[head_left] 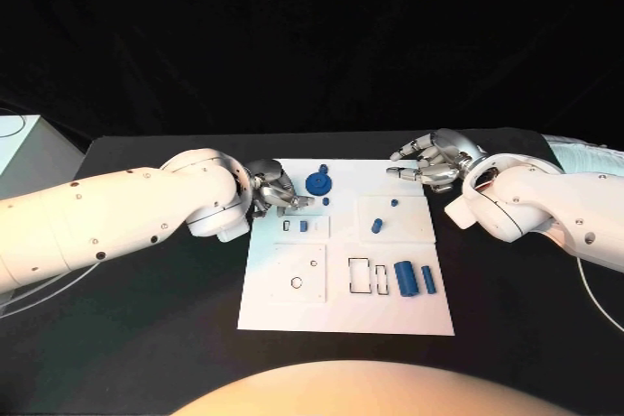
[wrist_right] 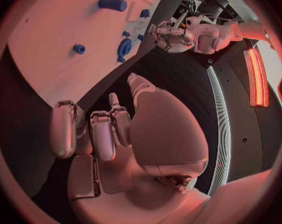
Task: Assemble the parts on the task board
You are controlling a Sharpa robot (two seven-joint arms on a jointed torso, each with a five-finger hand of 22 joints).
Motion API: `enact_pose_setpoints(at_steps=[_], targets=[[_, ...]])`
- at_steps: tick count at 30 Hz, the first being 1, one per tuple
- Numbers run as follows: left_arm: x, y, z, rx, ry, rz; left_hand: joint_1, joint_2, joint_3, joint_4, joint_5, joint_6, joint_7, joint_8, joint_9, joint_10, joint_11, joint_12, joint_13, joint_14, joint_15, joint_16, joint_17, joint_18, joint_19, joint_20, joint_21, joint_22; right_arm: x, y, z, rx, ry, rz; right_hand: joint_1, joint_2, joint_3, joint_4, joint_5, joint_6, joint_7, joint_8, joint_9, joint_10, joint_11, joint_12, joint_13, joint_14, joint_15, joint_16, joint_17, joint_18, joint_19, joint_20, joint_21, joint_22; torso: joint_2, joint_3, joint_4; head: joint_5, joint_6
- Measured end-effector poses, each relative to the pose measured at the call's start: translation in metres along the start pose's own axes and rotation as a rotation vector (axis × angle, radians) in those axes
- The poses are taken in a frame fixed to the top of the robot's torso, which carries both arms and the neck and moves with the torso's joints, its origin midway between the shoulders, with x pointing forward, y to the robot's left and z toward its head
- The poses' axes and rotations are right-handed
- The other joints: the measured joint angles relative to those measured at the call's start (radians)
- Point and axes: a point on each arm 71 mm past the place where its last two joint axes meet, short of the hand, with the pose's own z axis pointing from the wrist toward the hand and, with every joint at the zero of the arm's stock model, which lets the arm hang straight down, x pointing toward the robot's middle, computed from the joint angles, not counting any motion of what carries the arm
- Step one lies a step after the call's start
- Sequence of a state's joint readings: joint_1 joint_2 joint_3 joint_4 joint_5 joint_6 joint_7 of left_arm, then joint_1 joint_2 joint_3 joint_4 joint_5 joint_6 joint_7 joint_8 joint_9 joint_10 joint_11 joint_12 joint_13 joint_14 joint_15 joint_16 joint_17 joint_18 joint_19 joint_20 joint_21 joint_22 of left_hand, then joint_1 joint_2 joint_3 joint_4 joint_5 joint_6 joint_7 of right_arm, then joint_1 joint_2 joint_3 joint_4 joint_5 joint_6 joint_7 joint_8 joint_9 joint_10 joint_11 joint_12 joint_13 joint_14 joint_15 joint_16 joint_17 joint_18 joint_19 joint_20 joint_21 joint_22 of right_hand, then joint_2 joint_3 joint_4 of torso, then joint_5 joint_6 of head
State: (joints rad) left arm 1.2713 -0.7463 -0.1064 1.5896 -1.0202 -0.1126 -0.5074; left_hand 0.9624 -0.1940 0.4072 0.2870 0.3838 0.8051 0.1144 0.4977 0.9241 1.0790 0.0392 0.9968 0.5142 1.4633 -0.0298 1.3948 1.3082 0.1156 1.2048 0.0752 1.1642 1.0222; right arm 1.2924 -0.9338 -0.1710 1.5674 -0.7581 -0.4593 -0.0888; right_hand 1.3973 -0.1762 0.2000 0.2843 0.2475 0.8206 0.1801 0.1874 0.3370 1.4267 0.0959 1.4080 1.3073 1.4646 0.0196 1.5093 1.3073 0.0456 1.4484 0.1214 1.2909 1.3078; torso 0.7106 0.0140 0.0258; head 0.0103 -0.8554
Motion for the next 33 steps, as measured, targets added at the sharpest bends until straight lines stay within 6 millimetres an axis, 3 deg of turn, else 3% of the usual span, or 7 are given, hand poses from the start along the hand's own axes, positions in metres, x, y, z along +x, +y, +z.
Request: enact_pose_setpoints(at_steps=[7, 12, 20, 33], targets=[[0.017, 0.006, 0.0, 0.005, -0.054, 0.039, 0.014, 0.013, -0.017, 0.005, 0.008, 0.011, -0.026, 0.126, 0.037, -0.001, -0.02, 0.02, 0.0, 0.002, -0.01, 0.037, 0.0, 0.0, 0.042, -0.012, 0.041, 0.052, 0.0, -0.002, 0.001, 0.004, -0.002, -0.002, 0.0, 0.0, -0.001, 0.001, 0.0, 0.0, 0.0, 0.0, 0.0, 0.0, 0.0, 0.0, 0.0, 0.0, 0.0, 0.0, 0.0, 0.0, 0.0, 0.0, 0.0, 0.0, -0.001, 0.0006, 0.0006, 0.003, -0.001], [0.02, 0.006, 0.001, 0.008, -0.073, 0.076, 0.019, 0.017, -0.02, 0.008, 0.008, 0.011, -0.026, 0.163, 0.044, 0.001, -0.022, 0.025, 0.0, 0.002, -0.01, 0.045, 0.0, 0.0, 0.046, -0.014, 0.047, 0.065, 0.001, -0.003, 0.001, 0.007, 0.0, -0.003, 0.0, 0.0, -0.001, 0.001, 0.0, 0.0, 0.0, 0.0, 0.0, 0.0, 0.0, 0.0, 0.0, 0.0, 0.0, 0.0, 0.0, 0.0, 0.0, 0.0, 0.0, 0.0, -0.001, 0.0007, 0.0005, 0.005, -0.002], [0.024, 0.003, 0.002, 0.015, -0.074, 0.119, 0.011, 0.025, -0.027, 0.006, 0.008, 0.012, -0.033, 0.199, 0.047, 0.006, -0.027, 0.031, 0.0, 0.002, -0.017, 0.056, 0.0, 0.0, 0.053, -0.021, 0.059, 0.079, 0.002, -0.004, 0.0, 0.01, 0.003, -0.002, 0.0, 0.0, -0.001, 0.001, 0.0, 0.0, 0.0, 0.0, 0.0, 0.0, 0.0, 0.0, 0.0, 0.0, 0.0, 0.0, 0.0, 0.0, 0.0, 0.0, 0.0, 0.0, 0.001, 0.0011, -0.0006, 0.005, -0.004], [0.035, 0.001, 0.006, 0.011, -0.011, 0.166, -0.007, 0.028, -0.037, 0.007, 0.008, 0.008, -0.036, 0.221, 0.047, 0.004, -0.032, 0.036, 0.0, 0.002, -0.017, 0.066, 0.0, 0.0, 0.061, -0.021, 0.069, 0.092, 0.003, -0.005, 0.0, 0.012, 0.004, -0.002, 0.0, 0.0, -0.001, 0.001, 0.0, 0.0, 0.0, 0.0, 0.0, 0.0, 0.0, 0.0, 0.0, 0.0, 0.0, 0.0, 0.0, 0.0, 0.0, 0.0, 0.0, 0.0, 0.001, 0.0004, -0.0012, 0.003, -0.005]])
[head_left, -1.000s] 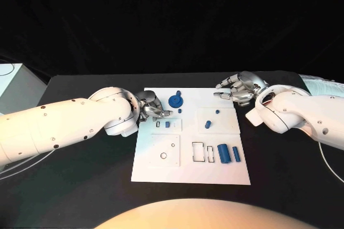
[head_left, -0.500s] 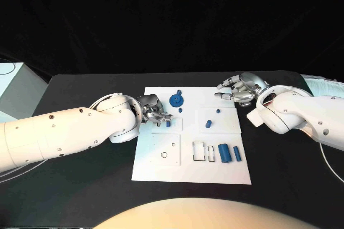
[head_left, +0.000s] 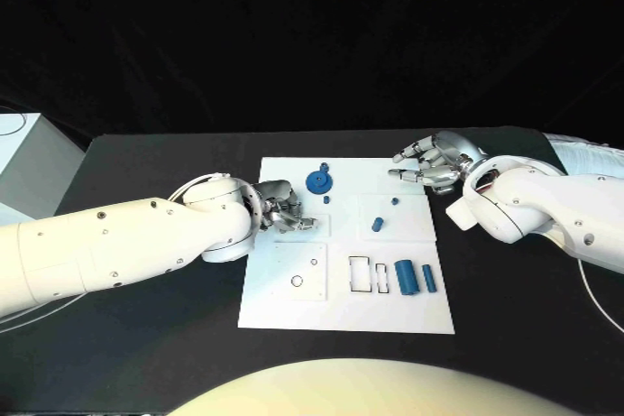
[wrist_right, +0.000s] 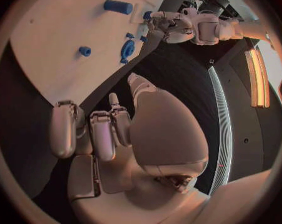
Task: Assemble the parts on the task board
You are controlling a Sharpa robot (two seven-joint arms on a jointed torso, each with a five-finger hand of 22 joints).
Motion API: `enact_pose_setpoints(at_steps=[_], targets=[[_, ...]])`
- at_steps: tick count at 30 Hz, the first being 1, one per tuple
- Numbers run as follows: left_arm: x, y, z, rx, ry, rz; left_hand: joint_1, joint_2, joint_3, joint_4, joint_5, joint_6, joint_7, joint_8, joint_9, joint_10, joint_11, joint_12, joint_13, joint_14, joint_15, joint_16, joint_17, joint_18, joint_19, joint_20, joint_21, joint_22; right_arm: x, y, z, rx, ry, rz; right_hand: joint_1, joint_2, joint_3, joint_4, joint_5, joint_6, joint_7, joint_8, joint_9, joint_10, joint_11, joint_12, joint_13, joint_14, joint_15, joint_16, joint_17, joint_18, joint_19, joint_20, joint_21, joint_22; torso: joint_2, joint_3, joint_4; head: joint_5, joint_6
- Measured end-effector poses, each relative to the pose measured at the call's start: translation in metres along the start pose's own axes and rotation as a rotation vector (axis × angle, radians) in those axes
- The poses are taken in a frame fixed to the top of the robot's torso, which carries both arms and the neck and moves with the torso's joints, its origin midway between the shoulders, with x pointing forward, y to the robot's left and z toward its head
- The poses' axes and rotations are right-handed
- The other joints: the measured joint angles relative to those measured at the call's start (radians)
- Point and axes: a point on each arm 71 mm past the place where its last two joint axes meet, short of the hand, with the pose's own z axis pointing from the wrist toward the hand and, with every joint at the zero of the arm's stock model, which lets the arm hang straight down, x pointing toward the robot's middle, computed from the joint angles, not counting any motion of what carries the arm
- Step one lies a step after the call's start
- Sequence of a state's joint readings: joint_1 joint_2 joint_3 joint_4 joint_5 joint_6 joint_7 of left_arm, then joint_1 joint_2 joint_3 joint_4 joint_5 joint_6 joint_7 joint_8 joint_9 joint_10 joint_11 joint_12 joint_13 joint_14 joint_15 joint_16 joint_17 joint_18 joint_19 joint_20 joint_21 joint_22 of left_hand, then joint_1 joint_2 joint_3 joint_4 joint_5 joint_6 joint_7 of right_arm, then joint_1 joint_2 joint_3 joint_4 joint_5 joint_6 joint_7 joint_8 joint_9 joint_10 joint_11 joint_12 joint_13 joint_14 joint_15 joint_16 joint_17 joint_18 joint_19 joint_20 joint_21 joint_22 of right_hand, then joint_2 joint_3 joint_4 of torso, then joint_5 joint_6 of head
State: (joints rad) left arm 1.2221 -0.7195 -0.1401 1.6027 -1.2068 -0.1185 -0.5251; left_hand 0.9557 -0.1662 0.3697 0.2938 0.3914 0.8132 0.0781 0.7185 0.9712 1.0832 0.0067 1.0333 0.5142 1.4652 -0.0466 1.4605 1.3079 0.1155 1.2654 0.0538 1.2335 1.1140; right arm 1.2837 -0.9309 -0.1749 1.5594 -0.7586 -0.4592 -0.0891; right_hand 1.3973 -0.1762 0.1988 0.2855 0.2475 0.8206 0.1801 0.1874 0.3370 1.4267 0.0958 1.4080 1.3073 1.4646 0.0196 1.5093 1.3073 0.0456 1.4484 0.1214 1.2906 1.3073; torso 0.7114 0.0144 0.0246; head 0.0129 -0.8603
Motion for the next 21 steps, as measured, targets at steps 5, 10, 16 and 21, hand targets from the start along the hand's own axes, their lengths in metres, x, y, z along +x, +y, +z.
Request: enact_pose_setpoints(at_steps=[5, 10, 16, 21], targets=[[0.0029, -0.0003, 0.0004, -0.001, 0.02, 0.011, -0.004, -0.003, -0.003, -0.003, 0.0, 0.004, -0.004, 0.012, -0.002, 0.005, -0.005, 0.005, 0.0, 0.003, -0.005, 0.01, 0.0, 0.0, 0.007, 0.0, 0.008, 0.012, 0.0001, -0.0002, -0.0001, 0.0, 0.0, 0.0, 0.0, 0.0, 0.0, 0.0, 0.0, 0.0, 0.0, 0.0, 0.0, 0.0, 0.0, 0.0, 0.0, 0.0, 0.0, 0.0, 0.0, 0.0, 0.0, 0.0, 0.0, 0.0, 0.0, -0.0004, 0.0009, -0.001, -0.001], [0.003, -0.0007, 0.0004, 0.0, 0.026, 0.016, -0.004, -0.003, -0.003, -0.003, 0.0, 0.006, -0.006, 0.019, -0.004, 0.009, -0.009, 0.007, 0.004, 0.0, -0.007, 0.01, 0.0, 0.0, 0.007, 0.0, 0.012, 0.016, 0.0, -0.0003, -0.0002, 0.0, 0.0, 0.0, 0.0, 0.0, 0.0, 0.0, 0.0, 0.0, 0.0, 0.006, 0.0, 0.0, 0.0, 0.0, 0.0, 0.0, 0.0, 0.0, 0.001, 0.0, 0.0, 0.0, 0.0, 0.001, 0.0, -0.0004, 0.0011, -0.001, -0.001], [0.0041, -0.0017, 0.0005, 0.003, 0.033, 0.02, 0.013, 0.014, -0.002, -0.002, 0.0, 0.003, -0.011, 0.032, -0.011, 0.009, -0.009, 0.012, 0.004, 0.0, -0.007, 0.014, 0.0, 0.0, 0.011, -0.004, 0.012, 0.02, 0.0001, -0.0005, -0.0003, 0.001, 0.0, 0.0, 0.0, 0.0, 0.0, 0.0, 0.0, 0.0, 0.0, 0.006, 0.0, 0.0, 0.0, 0.0, 0.0, 0.0, 0.0, 0.0, 0.001, 0.0, 0.0, 0.0, 0.0, 0.001, 0.0, -0.0007, 0.001, -0.002, -0.001], [0.0045, -0.0023, 0.0009, 0.004, 0.032, 0.025, 0.035, 0.049, 0.022, -0.001, 0.0, -0.002, -0.016, 0.048, -0.023, 0.012, -0.012, 0.012, 0.003, 0.003, -0.011, 0.018, 0.0, 0.0, 0.011, -0.004, 0.016, 0.024, 0.0002, -0.0004, -0.0002, 0.0, 0.0, 0.0, 0.0, 0.0, 0.0, 0.0, 0.0, 0.0, 0.0, 0.006, 0.0, 0.0, 0.0, 0.0, 0.0, 0.0, 0.0, 0.0, 0.001, 0.0, 0.0, 0.0, 0.0, 0.001, 0.0, -0.0004, 0.0007, -0.002, 0.0]])
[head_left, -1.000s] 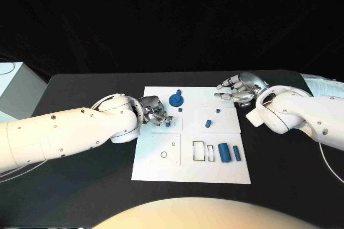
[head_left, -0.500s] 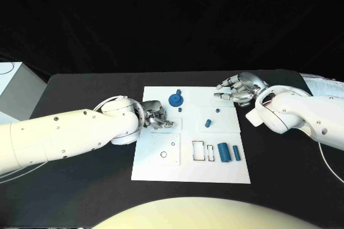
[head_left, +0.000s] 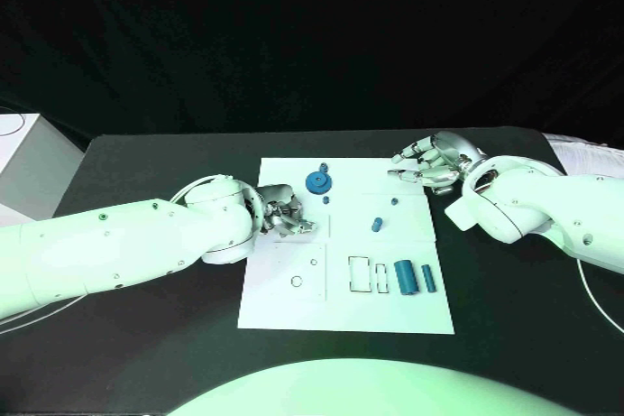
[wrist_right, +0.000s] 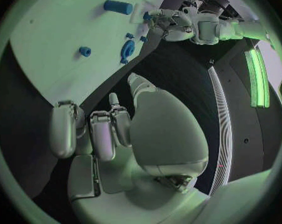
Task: Assemble the parts on the task board
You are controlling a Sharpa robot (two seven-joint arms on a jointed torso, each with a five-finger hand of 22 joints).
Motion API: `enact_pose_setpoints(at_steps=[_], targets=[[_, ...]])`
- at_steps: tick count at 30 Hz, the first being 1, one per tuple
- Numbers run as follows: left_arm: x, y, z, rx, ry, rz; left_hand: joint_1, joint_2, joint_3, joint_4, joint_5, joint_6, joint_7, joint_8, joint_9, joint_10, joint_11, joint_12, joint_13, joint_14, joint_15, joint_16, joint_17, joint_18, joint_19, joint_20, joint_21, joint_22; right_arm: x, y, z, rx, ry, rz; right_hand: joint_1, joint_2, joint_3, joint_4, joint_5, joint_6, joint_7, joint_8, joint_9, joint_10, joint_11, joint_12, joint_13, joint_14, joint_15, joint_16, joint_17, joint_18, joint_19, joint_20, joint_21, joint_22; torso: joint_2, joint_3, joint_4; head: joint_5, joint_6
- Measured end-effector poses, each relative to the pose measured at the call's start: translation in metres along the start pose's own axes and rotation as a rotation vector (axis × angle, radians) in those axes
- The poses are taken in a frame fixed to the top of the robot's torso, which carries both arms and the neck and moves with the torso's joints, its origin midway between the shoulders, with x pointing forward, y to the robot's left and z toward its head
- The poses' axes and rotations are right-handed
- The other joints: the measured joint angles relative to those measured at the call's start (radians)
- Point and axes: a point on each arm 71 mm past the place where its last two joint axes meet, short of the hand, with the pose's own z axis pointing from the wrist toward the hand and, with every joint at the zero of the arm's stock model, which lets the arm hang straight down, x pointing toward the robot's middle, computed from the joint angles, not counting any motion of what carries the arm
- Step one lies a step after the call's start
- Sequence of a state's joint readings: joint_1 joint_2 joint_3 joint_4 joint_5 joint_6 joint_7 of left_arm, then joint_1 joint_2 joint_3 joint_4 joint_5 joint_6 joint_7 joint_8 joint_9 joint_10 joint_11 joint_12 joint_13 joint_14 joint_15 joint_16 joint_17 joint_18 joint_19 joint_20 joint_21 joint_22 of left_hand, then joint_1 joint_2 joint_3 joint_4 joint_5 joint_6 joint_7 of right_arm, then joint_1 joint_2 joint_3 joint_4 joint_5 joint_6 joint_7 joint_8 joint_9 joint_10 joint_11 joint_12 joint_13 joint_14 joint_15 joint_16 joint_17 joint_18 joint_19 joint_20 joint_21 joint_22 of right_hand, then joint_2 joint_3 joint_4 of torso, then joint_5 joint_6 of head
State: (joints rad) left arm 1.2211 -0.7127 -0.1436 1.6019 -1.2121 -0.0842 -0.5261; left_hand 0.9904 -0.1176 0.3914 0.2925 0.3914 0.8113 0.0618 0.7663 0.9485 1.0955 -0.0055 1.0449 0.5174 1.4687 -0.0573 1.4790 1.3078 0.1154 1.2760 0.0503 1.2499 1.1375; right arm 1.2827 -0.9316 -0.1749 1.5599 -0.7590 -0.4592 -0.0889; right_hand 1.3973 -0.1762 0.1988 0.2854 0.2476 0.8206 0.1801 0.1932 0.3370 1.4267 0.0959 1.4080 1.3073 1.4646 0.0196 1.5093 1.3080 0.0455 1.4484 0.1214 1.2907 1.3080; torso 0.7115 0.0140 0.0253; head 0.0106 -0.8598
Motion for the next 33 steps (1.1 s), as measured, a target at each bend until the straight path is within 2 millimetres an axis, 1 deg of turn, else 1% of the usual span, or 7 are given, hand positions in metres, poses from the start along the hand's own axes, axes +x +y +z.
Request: enact_pose_setpoints(at_steps=[7, 15, 21, 25, 28, 31, 33], targets=[[0.0, -0.0003, 0.0008, -0.001, -0.001, 0.008, 0.032, 0.032, 0.02, -0.004, 0.0, -0.005, -0.005, 0.014, -0.012, 0.004, -0.004, 0.004, 0.002, -0.004, -0.004, 0.003, 0.0, 0.0, 0.004, -0.004, 0.005, 0.007, -0.0001, -0.0002, -0.0001, 0.0, 0.0, 0.0, 0.0, 0.0, 0.0, 0.0, 0.0, 0.0, 0.0, 0.0, 0.0, 0.0, 0.0, 0.0, 0.0, 0.0, 0.0, 0.0, 0.0, 0.0, 0.0, 0.0, 0.0, 0.0, 0.0, 0.0, -0.0007, -0.001, -0.001], [-0.0001, -0.0007, 0.0015, -0.001, 0.002, 0.014, 0.063, 0.049, 0.048, -0.004, 0.0, -0.009, -0.009, 0.031, -0.026, 0.009, -0.009, 0.009, 0.005, -0.004, -0.004, 0.005, 0.0, 0.0, 0.007, -0.007, 0.009, 0.013, -0.0002, -0.0005, -0.0002, 0.001, 0.0, 0.0, 0.0, 0.0, 0.0, 0.0, 0.0, 0.0, 0.0, 0.0, 0.0, 0.0, 0.0, 0.0, 0.0, 0.0, 0.0, 0.0, 0.0, 0.0, 0.0, 0.0, 0.0, 0.0, 0.0, 0.0004, -0.0007, -0.002, -0.004], [0.0002, -0.0014, 0.0011, 0.001, 0.007, 0.011, 0.13, 0.037, 0.128, -0.01, -0.005, -0.027, -0.009, 0.055, -0.05, 0.009, -0.008, 0.009, -0.002, 0.0, -0.007, 0.008, 0.0, 0.0, 0.007, -0.007, 0.009, 0.015, -0.0002, -0.0007, -0.0003, 0.001, 0.0, 0.0, 0.0, 0.0, 0.0, 0.0, 0.0, 0.0, 0.0, 0.0, 0.0, 0.0, 0.0, 0.0, 0.0, 0.0, 0.0, 0.0, 0.0, 0.0, 0.0, 0.0, 0.0, 0.0, 0.0, 0.0003, -0.0007, -0.002, -0.005], [0.0007, -0.0016, 0.0006, 0.001, 0.012, 0.004, 0.173, 0.024, 0.173, 0.035, -0.011, -0.046, -0.005, 0.08, -0.071, 0.011, -0.006, 0.009, -0.009, 0.0, -0.007, 0.008, 0.0, 0.0, 0.007, -0.007, 0.009, 0.018, 0.0, -0.0007, -0.0004, 0.001, 0.001, 0.0, 0.0, 0.0, 0.0, 0.0, 0.0, 0.0, 0.0, 0.0, 0.0, 0.0, 0.0, 0.0, 0.0, 0.0, 0.0, 0.0, 0.0, 0.0, 0.0, 0.0, 0.0, 0.0, 0.0, 0.0, -0.0007, -0.003, -0.003], [0.001, -0.0016, 0.0003, -0.001, 0.015, -0.004, 0.172, 0.018, 0.222, 0.042, -0.017, -0.056, -0.001, 0.107, -0.086, 0.009, -0.005, 0.009, -0.016, 0.0, -0.007, 0.008, 0.0, 0.0, 0.007, -0.007, 0.012, 0.02, 0.0002, -0.0009, -0.0005, 0.002, 0.002, 0.0, 0.0, 0.0, 0.0, 0.0, 0.0, 0.0, 0.0, 0.0, 0.0, 0.0, 0.0, 0.0, 0.0, 0.0, 0.0, 0.0, 0.0, 0.0, 0.0, 0.0, 0.0, 0.0, 0.0, 0.0001, -0.0006, -0.003, -0.003], [0.0012, -0.001, 0.0001, -0.005, 0.017, -0.014, 0.147, -0.007, 0.278, 0.033, -0.018, -0.065, 0.0, 0.124, -0.099, 0.009, -0.004, 0.004, -0.024, 0.0, -0.007, 0.008, 0.0, 0.0, 0.007, -0.007, 0.012, 0.02, 0.0005, -0.001, -0.0006, 0.002, 0.002, 0.0, -0.004, 0.004, 0.0, 0.0, 0.0, 0.0, 0.0, 0.0, 0.0, 0.0, 0.0, 0.0, 0.0, 0.0, 0.0, 0.0, 0.0, 0.0, 0.0, 0.0, 0.0, 0.0, 0.0, -0.0005, -0.0007, -0.003, -0.003], [0.0011, -0.0004, -0.0002, -0.007, 0.019, -0.021, 0.137, -0.009, 0.28, 0.034, -0.015, -0.067, -0.001, 0.13, -0.105, 0.009, -0.004, 0.004, -0.024, 0.0, -0.007, 0.008, 0.0, 0.0, 0.007, -0.007, 0.012, 0.02, 0.0006, -0.0011, -0.0007, 0.002, 0.003, 0.0, -0.004, 0.004, 0.0, 0.0, 0.0, 0.0, 0.0, 0.0, 0.0, 0.0, 0.0, 0.0, 0.0, 0.0, 0.0, 0.0, 0.0, 0.0, 0.0, 0.0, 0.0, 0.0, 0.0, -0.0006, -0.0007, -0.003, -0.003]])
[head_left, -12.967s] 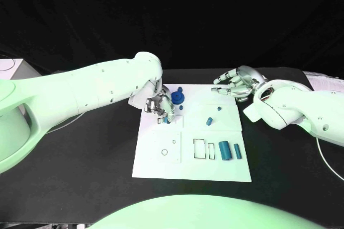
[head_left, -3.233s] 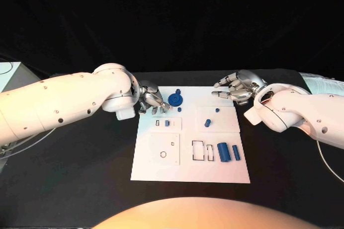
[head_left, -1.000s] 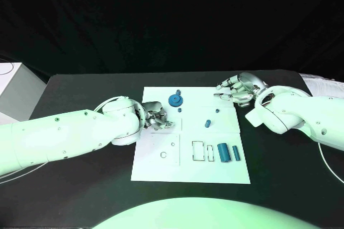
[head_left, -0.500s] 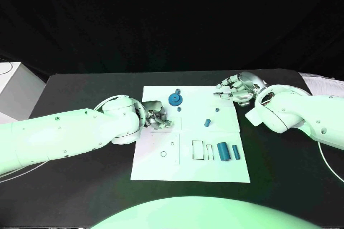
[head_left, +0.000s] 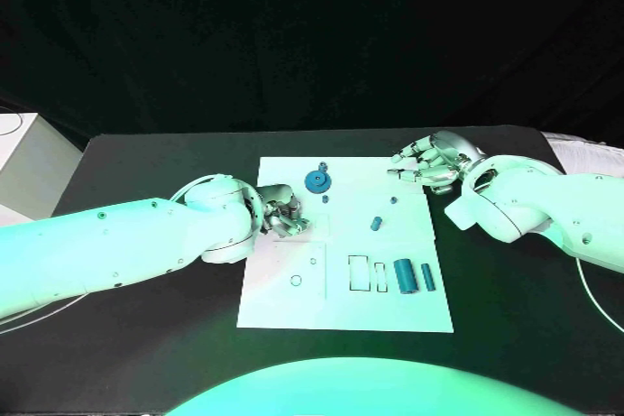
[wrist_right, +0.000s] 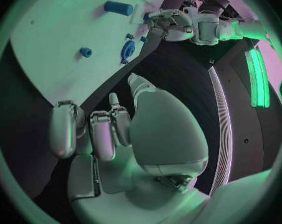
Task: Assemble the parts on the task board
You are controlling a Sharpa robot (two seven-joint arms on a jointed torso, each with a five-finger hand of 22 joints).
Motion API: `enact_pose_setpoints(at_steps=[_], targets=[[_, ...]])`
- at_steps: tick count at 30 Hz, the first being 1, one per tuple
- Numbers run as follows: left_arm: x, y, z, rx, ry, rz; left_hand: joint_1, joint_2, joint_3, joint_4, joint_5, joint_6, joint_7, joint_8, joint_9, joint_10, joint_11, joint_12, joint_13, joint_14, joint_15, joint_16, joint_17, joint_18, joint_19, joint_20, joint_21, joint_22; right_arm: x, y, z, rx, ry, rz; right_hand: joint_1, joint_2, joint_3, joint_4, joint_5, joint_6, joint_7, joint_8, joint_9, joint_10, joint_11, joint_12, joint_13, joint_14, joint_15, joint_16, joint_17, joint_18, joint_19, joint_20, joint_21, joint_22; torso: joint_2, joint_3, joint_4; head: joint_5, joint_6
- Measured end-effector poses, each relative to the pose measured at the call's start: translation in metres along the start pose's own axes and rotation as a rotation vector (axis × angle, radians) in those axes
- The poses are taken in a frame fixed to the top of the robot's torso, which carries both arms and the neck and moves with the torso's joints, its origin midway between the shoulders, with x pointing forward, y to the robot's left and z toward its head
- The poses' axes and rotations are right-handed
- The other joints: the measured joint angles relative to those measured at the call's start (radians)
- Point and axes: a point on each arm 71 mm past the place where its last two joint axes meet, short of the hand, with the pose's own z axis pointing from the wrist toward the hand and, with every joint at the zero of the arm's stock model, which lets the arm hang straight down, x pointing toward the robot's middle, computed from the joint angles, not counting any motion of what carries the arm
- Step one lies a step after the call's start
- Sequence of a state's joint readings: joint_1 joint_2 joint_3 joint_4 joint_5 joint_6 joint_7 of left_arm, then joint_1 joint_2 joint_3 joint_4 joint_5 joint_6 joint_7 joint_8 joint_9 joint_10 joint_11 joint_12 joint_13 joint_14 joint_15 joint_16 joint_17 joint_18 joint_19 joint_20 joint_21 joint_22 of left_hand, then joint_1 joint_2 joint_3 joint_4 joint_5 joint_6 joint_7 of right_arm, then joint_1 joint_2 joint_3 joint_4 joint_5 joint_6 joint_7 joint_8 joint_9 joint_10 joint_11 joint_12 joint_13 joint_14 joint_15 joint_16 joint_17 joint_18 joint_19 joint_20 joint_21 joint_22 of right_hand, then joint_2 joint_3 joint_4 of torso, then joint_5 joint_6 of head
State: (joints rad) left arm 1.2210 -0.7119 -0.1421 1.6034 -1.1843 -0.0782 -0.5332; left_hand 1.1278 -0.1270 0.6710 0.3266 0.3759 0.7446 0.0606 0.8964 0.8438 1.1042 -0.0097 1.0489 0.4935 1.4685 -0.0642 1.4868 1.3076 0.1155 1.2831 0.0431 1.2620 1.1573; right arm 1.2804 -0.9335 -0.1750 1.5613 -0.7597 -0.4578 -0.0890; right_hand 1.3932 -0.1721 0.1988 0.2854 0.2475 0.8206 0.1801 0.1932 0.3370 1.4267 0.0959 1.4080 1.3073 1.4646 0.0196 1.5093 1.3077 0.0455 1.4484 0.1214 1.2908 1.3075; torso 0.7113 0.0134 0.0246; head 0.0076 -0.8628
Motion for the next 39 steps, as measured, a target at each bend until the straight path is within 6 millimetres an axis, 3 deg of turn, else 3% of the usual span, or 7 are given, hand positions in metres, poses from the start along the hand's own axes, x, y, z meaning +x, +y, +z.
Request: enact_pose_setpoints(at_steps=[7, 8, 9, 16, 25, 34, 39], targets=[[0.001, 0.001, -0.001, -0.006, 0.011, -0.034, -0.028, -0.003, 0.01, -0.004, 0.004, -0.002, 0.001, 0.012, -0.01, 0.009, -0.003, 0.0, 0.003, 0.0, 0.0, 0.0, 0.0, 0.0, 0.0, 0.0, 0.004, 0.004, 0.001, -0.001, 0.0, 0.001, 0.002, 0.0, 0.0, 0.0, 0.0, 0.0, 0.0, 0.0, 0.0, 0.0, 0.0, 0.0, 0.0, 0.0, 0.0, 0.0, 0.0, 0.0, 0.0, 0.0, 0.0, 0.0, 0.0, 0.0, 0.0, 0.0001, 0.0, -0.001, 0.001], [0.001, 0.001, -0.002, -0.007, 0.014, -0.041, -0.031, -0.005, 0.014, -0.009, 0.005, -0.002, 0.001, 0.016, -0.011, 0.01, -0.003, 0.0, 0.003, 0.0, 0.0, 0.0, 0.0, 0.0, 0.0, 0.0, 0.004, 0.004, 0.001, -0.001, 0.0, 0.001, 0.002, 0.0, 0.0, 0.0, 0.0, 0.0, 0.0, 0.0, 0.0, 0.0, 0.0, 0.0, 0.0, 0.0, 0.0, 0.0, 0.0, 0.0, 0.0, 0.0, 0.0, 0.0, 0.0, 0.0, 0.0, 0.0, 0.0, -0.001, 0.001], [0.001, 0.001, -0.002, -0.007, 0.016, -0.047, -0.034, -0.008, 0.043, -0.037, 0.005, -0.002, 0.001, 0.015, -0.013, 0.01, -0.003, 0.0, 0.004, 0.0, 0.0, 0.0, 0.0, 0.0, 0.0, 0.0, 0.004, 0.005, 0.001, -0.001, 0.0, 0.002, 0.003, 0.0, 0.0, 0.0, 0.0, 0.0, 0.0, 0.0, 0.0, 0.0, 0.0, 0.0, 0.0, 0.0, 0.0, 0.0, 0.0, 0.0, 0.0, 0.0, 0.0, 0.0, 0.0, 0.0, 0.0, 0.0001, 0.0, -0.001, 0.001], [-0.008, -0.006, -0.007, 0.016, 0.023, -0.093, -0.042, -0.008, 0.045, -0.037, 0.005, -0.005, 0.002, 0.02, -0.018, 0.013, -0.006, 0.0, 0.007, 0.0, 0.0, 0.0, 0.0, 0.0, 0.0, 0.0, 0.004, 0.004, 0.002, -0.002, 0.0, 0.004, 0.005, 0.001, 0.0, 0.0, 0.0, 0.0, 0.0, 0.0, 0.0, 0.0, 0.0, 0.0, 0.0, 0.0, 0.0, 0.0, 0.0, 0.0, 0.0, 0.0, 0.0, 0.0, 0.0, 0.0, 0.0, 0.0006, 0.0002, -0.002, 0.003], [-0.042, -0.005, -0.01, 0.013, 0.068, -0.152, -0.045, -0.009, 0.039, -0.043, -0.013, -0.007, 0.003, 0.02, -0.037, 0.015, -0.004, 0.0, 0.0, 0.0, 0.0, 0.0, 0.0, 0.0, -0.015, 0.003, 0.0, -0.007, 0.003, -0.003, 0.001, 0.005, 0.007, 0.0, 0.0, 0.0, 0.0, 0.0, 0.0, 0.0, 0.0, 0.0, 0.0, 0.0, 0.0, 0.0, 0.0, 0.0, 0.0, 0.0, 0.0, 0.0, 0.0, 0.0, 0.0, 0.001, -0.001, 0.0011, 0.0002, -0.006, 0.009], [-0.079, -0.008, 0.005, 0.002, 0.222, -0.184, -0.053, -0.001, 0.023, -0.059, -0.018, -0.003, 0.007, 0.011, -0.056, 0.017, -0.003, -0.004, -0.007, 0.0, 0.0, 0.003, 0.0, 0.0, -0.025, 0.007, 0.0, -0.009, 0.003, -0.003, 0.002, 0.007, 0.007, -0.001, 0.0, 0.0, 0.0, 0.0, 0.0, 0.0, 0.0, 0.0, 0.0, 0.0, 0.0, 0.0, 0.0, 0.0, 0.0, 0.0, 0.0, 0.0, 0.0, 0.0, 0.001, 0.001, 0.0, 0.0009, 0.0002, -0.012, 0.012], [-0.083, -0.016, 0.015, 0.014, 0.354, -0.16, -0.053, -0.001, 0.016, -0.066, -0.018, -0.003, 0.007, 0.005, -0.062, 0.013, 0.001, -0.004, -0.003, 0.0, 0.0, 0.004, 0.0, 0.0, -0.025, 0.007, 0.0, -0.007, 0.004, -0.002, 0.003, 0.006, 0.008, -0.001, 0.0, 0.0, 0.0, 0.0, 0.0, 0.0, 0.0, 0.0, 0.0, 0.0, 0.0, 0.0, 0.0, 0.0, 0.0, 0.0, 0.0, 0.0, 0.0, 0.0, 0.001, 0.0, 0.0, 0.0012, 0.0, -0.005, 0.011]])
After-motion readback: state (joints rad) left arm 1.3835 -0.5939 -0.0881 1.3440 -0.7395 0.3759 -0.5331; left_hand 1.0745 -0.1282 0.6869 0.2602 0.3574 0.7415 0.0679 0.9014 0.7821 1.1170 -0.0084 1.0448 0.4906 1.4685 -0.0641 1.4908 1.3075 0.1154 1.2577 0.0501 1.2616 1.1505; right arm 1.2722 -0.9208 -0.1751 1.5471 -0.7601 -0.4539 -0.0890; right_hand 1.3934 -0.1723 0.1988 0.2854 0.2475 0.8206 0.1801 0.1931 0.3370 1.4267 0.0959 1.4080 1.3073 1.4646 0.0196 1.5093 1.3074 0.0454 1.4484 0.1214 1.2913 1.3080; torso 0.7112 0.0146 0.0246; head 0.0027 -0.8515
